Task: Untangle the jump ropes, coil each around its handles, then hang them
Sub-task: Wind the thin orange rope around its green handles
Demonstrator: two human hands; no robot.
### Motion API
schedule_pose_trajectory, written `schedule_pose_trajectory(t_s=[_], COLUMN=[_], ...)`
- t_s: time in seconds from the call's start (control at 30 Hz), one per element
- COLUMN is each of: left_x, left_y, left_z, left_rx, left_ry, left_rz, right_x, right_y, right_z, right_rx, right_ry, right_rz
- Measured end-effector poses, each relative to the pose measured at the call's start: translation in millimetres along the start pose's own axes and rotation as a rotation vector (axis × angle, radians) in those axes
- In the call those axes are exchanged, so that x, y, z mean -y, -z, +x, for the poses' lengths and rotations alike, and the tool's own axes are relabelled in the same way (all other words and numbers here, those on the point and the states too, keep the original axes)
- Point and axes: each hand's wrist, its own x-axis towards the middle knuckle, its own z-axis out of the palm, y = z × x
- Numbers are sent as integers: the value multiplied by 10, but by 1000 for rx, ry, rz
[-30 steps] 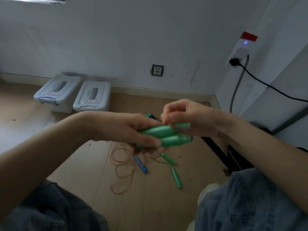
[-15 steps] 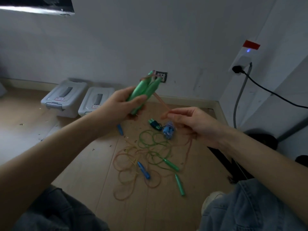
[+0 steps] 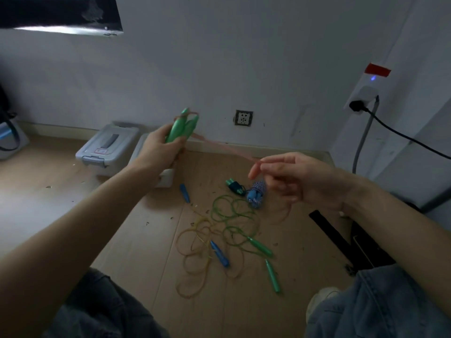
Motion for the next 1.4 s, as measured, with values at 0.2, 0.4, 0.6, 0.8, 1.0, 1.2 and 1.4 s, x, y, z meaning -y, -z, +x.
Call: schedule_pose_trajectory(t_s=[0.2, 0.4, 0.6, 0.8, 1.0, 1.2, 1.4], left_x=[25, -282, -330, -99, 228, 65, -229], left_y=[-82, -223, -155, 61, -293, -452, -362], left_z=[-95, -360, -343, 0, -302, -731, -697], left_rx=[201, 545, 524, 120, 754, 1089, 889], left_ry=[99, -1, 12, -146, -150, -484, -760], left_rz=[123, 40, 27, 370, 973, 887, 604], right_x=[-129, -98, -52, -114, -100, -62, -19], right_y=[11, -190, -268, -255, -271, -74, 64], right_z=[89, 215, 249, 200, 185, 54, -32], right_rx=[-183, -288, -317, -458, -419, -366, -413], right_ry=[-228, 91, 115, 147, 212, 89, -1], right_rz=[-554, -342, -118, -700, -1276, -856, -601])
